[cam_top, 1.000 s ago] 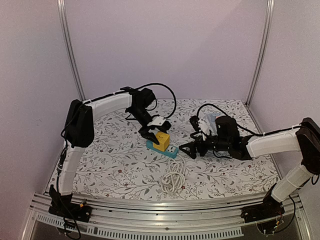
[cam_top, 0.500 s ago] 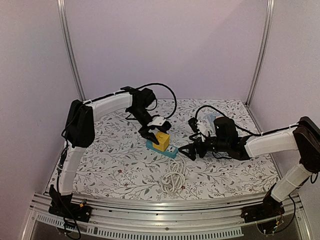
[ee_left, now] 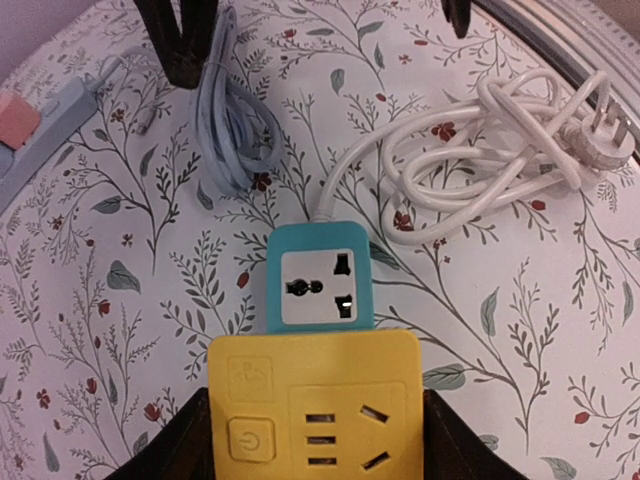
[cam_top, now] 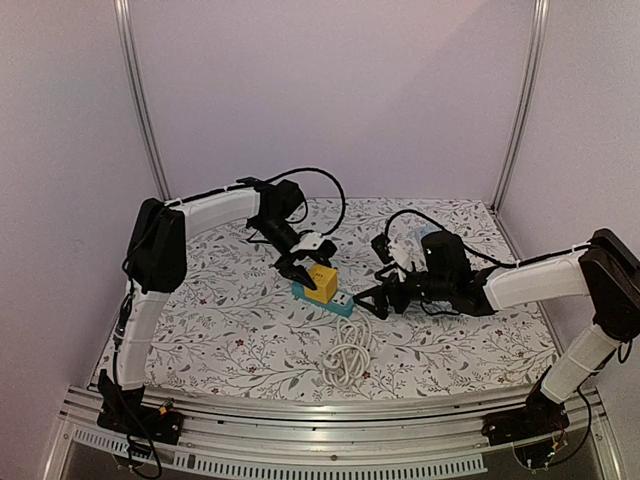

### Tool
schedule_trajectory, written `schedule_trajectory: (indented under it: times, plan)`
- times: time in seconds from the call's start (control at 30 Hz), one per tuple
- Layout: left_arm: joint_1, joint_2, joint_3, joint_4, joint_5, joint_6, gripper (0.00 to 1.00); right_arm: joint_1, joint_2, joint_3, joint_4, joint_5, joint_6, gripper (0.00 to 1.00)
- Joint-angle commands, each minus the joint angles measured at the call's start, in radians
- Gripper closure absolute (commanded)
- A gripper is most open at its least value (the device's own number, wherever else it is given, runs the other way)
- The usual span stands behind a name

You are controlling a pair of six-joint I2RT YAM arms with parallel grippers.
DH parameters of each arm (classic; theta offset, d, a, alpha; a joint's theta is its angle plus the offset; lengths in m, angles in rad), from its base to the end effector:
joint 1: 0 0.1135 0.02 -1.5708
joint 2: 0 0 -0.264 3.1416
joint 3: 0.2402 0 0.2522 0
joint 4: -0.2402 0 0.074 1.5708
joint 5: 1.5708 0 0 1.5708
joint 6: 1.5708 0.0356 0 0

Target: Insert the plug

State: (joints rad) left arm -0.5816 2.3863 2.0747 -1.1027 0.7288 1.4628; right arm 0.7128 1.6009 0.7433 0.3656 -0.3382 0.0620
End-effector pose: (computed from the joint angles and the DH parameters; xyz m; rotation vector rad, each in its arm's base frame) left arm 0.3876 -0.2832 0.1772 2.2412 1.2793 -0.8037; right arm 0.2407 0.2237 0.1806 -0.8853 1.9446 0.8167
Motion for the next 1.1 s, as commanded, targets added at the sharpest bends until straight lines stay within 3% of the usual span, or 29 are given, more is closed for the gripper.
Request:
schedule_trajectory:
  times: [0.0, 0.2, 0.4, 0.47, 0.5, 0.53, 0.57, 0.6, 1.07]
  plan:
    - [0.001, 0.058, -0.057, -0.046, -0.115, 0.0, 1.0, -0.004, 0.017, 0.017, -0.015, -0.014, -0.004, 0.01]
    - [-0.002, 0.054, -0.056, -0.047, -0.117, 0.016, 0.99, -0.004, 0.02, 0.029, -0.025, -0.013, -0.007, 0.01]
    - [-0.003, 0.03, -0.066, -0.043, -0.114, 0.009, 0.87, -0.004, 0.031, 0.04, -0.033, -0.016, -0.011, 0.01]
    - [-0.003, 0.017, -0.072, -0.037, -0.112, 0.002, 0.74, -0.004, 0.033, 0.042, -0.034, -0.017, -0.011, 0.01]
    - [-0.003, 0.01, -0.078, -0.03, -0.111, -0.004, 0.61, -0.004, 0.033, 0.042, -0.034, -0.019, -0.012, 0.01]
    - [-0.002, 0.003, -0.084, -0.021, -0.111, -0.008, 0.4, -0.004, 0.034, 0.042, -0.034, -0.02, -0.013, 0.01]
    - [-0.001, -0.005, -0.092, -0.013, -0.111, -0.012, 0.06, -0.004, 0.033, 0.042, -0.034, -0.022, -0.013, 0.01]
    - [-0.001, -0.014, -0.099, -0.007, -0.11, -0.015, 0.01, -0.004, 0.031, 0.041, -0.036, -0.023, -0.013, 0.01]
    - [0.023, -0.15, -0.168, 0.026, -0.057, -0.024, 0.01, -0.003, -0.001, 0.027, -0.04, -0.024, -0.009, 0.01]
